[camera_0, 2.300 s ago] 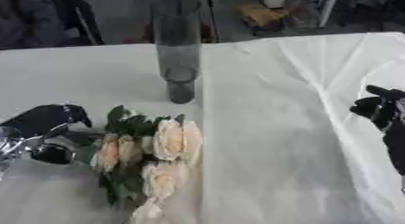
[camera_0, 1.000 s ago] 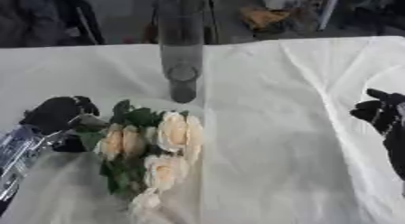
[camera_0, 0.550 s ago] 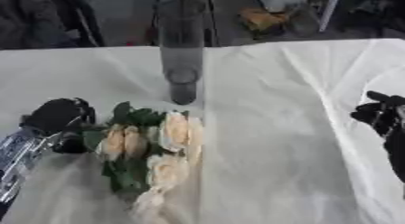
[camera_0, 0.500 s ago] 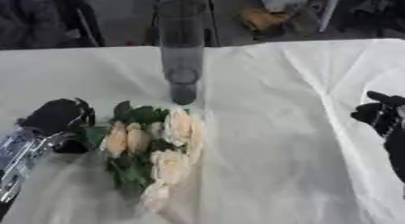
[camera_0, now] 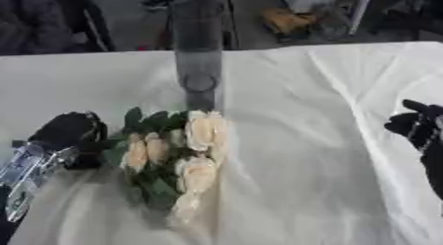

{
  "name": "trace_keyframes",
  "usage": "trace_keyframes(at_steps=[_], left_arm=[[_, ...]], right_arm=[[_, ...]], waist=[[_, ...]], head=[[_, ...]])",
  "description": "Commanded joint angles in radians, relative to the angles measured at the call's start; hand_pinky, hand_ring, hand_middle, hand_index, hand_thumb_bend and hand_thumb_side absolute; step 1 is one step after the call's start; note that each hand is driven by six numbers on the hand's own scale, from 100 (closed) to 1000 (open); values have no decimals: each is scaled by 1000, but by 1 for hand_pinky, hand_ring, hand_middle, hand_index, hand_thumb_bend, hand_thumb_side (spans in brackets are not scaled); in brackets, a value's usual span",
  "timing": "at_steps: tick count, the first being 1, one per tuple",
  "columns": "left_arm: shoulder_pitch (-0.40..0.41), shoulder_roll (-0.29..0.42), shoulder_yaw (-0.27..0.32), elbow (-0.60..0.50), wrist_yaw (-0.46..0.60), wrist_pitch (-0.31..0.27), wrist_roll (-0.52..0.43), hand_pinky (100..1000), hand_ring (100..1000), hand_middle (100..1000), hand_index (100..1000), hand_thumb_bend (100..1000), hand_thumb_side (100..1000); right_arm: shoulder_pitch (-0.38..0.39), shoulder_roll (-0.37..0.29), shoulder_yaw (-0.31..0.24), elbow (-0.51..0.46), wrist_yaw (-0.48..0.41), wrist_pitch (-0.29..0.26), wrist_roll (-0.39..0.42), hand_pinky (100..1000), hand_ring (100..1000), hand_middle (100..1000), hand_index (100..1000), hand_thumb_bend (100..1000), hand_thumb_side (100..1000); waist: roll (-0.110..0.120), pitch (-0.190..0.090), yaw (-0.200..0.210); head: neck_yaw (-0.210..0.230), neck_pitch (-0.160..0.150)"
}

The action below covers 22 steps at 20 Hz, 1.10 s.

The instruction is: Arrange flowers into the vase.

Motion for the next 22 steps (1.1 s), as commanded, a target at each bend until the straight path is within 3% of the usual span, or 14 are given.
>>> trace_keyframes(at_steps=[1,3,4,5,8,11,14,22], left_arm=[[-4,-1,-8,-5,10,7,-2,119,108,236,338,530,291],[-2,-3,-11,-7,16,8,-5,120,113,237,330,542,290],[-1,-3,-13,-8,19,7,-8,127,125,249,321,639,294],[0,-3,-14,-9,20,6,-13,127,125,249,319,647,294],[-2,-1,-17,-16,19,-1,-29,104,103,226,270,898,292],[-6,1,-16,-31,16,-7,-34,100,100,162,201,990,283],[-6,4,-14,-43,11,-10,-28,100,100,100,154,1000,283],[-11,9,-6,-65,19,-14,31,100,100,100,100,1000,288]], right_arm=[[-11,-13,-4,-13,0,-3,2,821,672,615,856,100,1000],[-11,-13,-4,-12,0,-3,2,821,672,615,856,100,1000],[-11,-13,-4,-12,0,-4,2,821,672,614,856,100,1000],[-11,-13,-4,-13,0,-4,2,821,672,614,856,100,1000],[-10,-13,-5,-13,0,-4,2,821,673,614,857,100,1000],[-11,-13,-5,-13,0,-4,2,821,673,614,857,100,1000],[-11,-14,-5,-13,-1,-4,2,821,674,614,857,100,1000],[-11,-13,-4,-13,-2,-4,3,821,675,614,858,100,1000]], waist=[[-1,-7,-1],[-1,-8,-1],[-1,-8,-1],[-1,-8,-1],[-1,-8,-1],[-1,-8,0],[-1,-9,1],[-3,-11,2]], head=[[1,-7],[2,-8],[2,-8],[2,-8],[2,-9],[1,-10],[2,-11],[2,-13]])
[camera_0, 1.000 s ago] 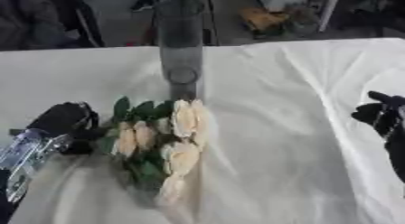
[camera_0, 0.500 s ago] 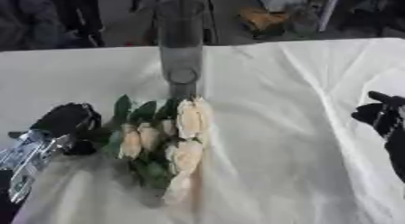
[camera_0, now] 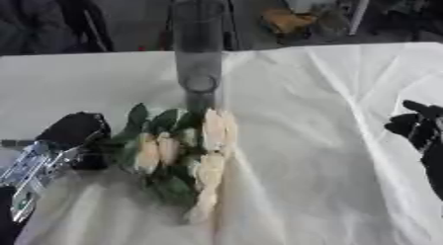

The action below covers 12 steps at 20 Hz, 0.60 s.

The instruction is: Arrange flowers into the vase.

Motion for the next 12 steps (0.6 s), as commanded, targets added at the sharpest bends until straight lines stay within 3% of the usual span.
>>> trace_keyframes(at_steps=[1,4,12], left_arm=[[-13,18,6,-26,7,-3,30,100,100,100,100,993,284],[-16,21,6,-33,5,-12,45,100,100,100,100,923,255],[-21,39,30,-115,35,-19,98,100,100,100,100,921,251]], right_arm=[[-11,-14,-4,-13,-2,-4,3,821,675,614,859,100,1000],[-11,-15,-5,-13,-3,-5,3,821,676,614,859,100,1000],[-9,-14,-5,-14,-4,-6,2,821,677,614,860,100,1000]], waist=[[-2,-11,1],[-3,-12,1],[-6,-16,2]], head=[[1,-10],[1,-10],[1,-12]])
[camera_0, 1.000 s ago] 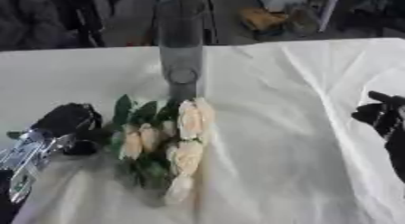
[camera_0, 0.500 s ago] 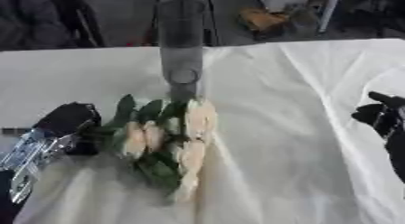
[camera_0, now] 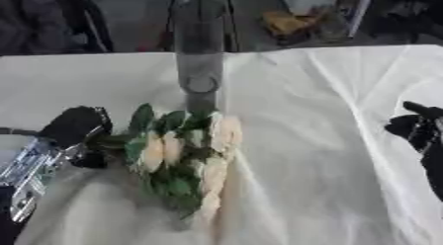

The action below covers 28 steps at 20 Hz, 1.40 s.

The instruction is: Arrange flowers into the vase.

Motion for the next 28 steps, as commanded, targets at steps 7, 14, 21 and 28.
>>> trace_keyframes(at_steps=[7,14,21,28], left_arm=[[-30,97,41,-165,112,39,-2,100,100,100,100,912,264],[-38,167,73,-265,211,80,-43,100,100,100,100,907,274],[-59,203,120,-333,262,123,-33,100,100,100,100,899,308],[-87,210,149,-369,272,147,-12,100,100,100,100,886,342]], right_arm=[[-6,-15,-7,-14,-5,-4,-1,821,678,615,861,100,1000],[-3,-16,-8,-13,-4,-4,-2,821,679,615,862,100,1000],[-1,-16,-9,-13,-5,-5,-3,821,681,615,864,100,1000],[2,-17,-7,-12,-6,-5,-1,821,682,615,865,100,1000]], waist=[[-2,-19,2],[-2,-20,4],[-5,-24,4],[-6,-29,-2]], head=[[0,-9],[-4,-9],[-9,-11],[-9,-12]])
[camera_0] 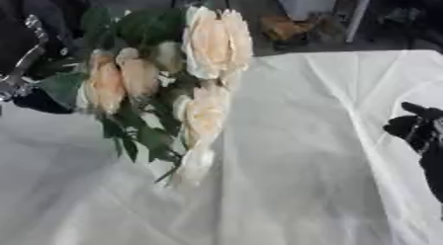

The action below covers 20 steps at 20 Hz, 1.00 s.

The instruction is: Arrange flowers into the vase.

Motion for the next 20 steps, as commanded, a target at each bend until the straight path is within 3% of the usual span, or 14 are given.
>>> trace_keyframes(at_steps=[1,11,20], left_arm=[[-54,36,46,-43,9,19,21,100,100,100,100,886,348],[-174,-18,115,-42,81,64,92,100,100,100,100,923,352],[-331,-96,162,102,186,107,187,100,100,100,100,962,352]], right_arm=[[-4,-17,-5,-12,-6,-2,1,821,682,615,865,100,1000],[-2,-17,-1,-9,-8,-2,4,820,685,615,867,100,1000],[-3,-19,8,-5,-10,0,12,820,687,615,868,100,1000]], waist=[[0,-16,-4],[0,-23,-17],[1,-29,-45]], head=[[-2,-11],[3,-14],[15,-22]])
